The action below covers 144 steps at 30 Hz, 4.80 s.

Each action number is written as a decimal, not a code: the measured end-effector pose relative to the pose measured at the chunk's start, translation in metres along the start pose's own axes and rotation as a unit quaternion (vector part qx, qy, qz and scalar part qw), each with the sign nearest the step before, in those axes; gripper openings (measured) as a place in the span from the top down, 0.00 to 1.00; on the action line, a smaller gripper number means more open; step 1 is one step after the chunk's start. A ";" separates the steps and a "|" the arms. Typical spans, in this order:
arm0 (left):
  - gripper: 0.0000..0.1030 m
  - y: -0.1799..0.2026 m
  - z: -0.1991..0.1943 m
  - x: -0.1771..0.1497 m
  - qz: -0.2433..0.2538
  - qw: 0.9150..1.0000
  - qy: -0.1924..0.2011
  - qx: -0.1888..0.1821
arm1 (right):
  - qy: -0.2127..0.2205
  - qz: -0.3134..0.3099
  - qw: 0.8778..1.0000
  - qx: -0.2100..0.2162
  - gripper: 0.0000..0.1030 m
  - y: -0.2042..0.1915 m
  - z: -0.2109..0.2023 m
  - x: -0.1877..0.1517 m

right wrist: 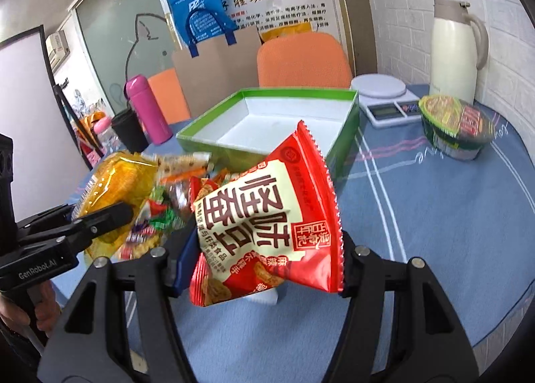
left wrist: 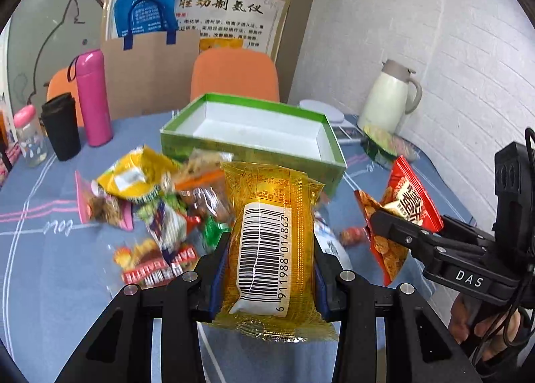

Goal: Organize snacks

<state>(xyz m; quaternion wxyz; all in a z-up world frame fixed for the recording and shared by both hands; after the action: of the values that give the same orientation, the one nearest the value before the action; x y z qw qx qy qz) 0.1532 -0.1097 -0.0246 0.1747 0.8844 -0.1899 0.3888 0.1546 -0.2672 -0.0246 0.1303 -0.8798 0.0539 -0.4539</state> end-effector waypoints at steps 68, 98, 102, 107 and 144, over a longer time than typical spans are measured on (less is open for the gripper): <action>0.00 -0.017 0.003 0.016 -0.013 0.993 0.031 0.114 | -0.010 0.003 0.996 -0.088 0.01 0.041 -0.017 -0.046; 0.05 -0.067 0.004 -0.043 -0.058 0.995 -0.016 0.078 | -0.108 -0.010 0.994 -0.004 0.44 -0.004 0.046 -0.088; 0.16 -0.076 0.018 -0.055 -0.078 0.994 -0.042 0.069 | -0.110 -0.015 0.994 -0.006 0.44 -0.006 0.045 -0.089; 0.16 -0.083 0.018 -0.053 -0.084 0.993 -0.038 0.077 | -0.111 -0.008 0.994 -0.005 0.43 -0.006 0.047 -0.089; 0.70 -0.083 0.042 0.001 -0.054 0.996 -0.031 0.057 | -0.087 -0.018 0.996 0.011 0.47 -0.019 0.027 -0.070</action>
<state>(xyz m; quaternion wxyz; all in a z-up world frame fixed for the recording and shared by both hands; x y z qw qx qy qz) 0.2189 -0.0574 -0.0635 0.1385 0.9135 -0.1248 0.3616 0.1357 -0.2293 -0.0890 0.1362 -0.9153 0.0209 -0.3784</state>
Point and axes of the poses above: each gripper's, at about its wrist camera, not at the fingertips, and z roughly the way its jaws point, y to its right, x to its top, the point moved 10 cm from there along z, roughly the way its jaws point, and after that the axes turned 2 degrees about x, right-handed, at the moved point
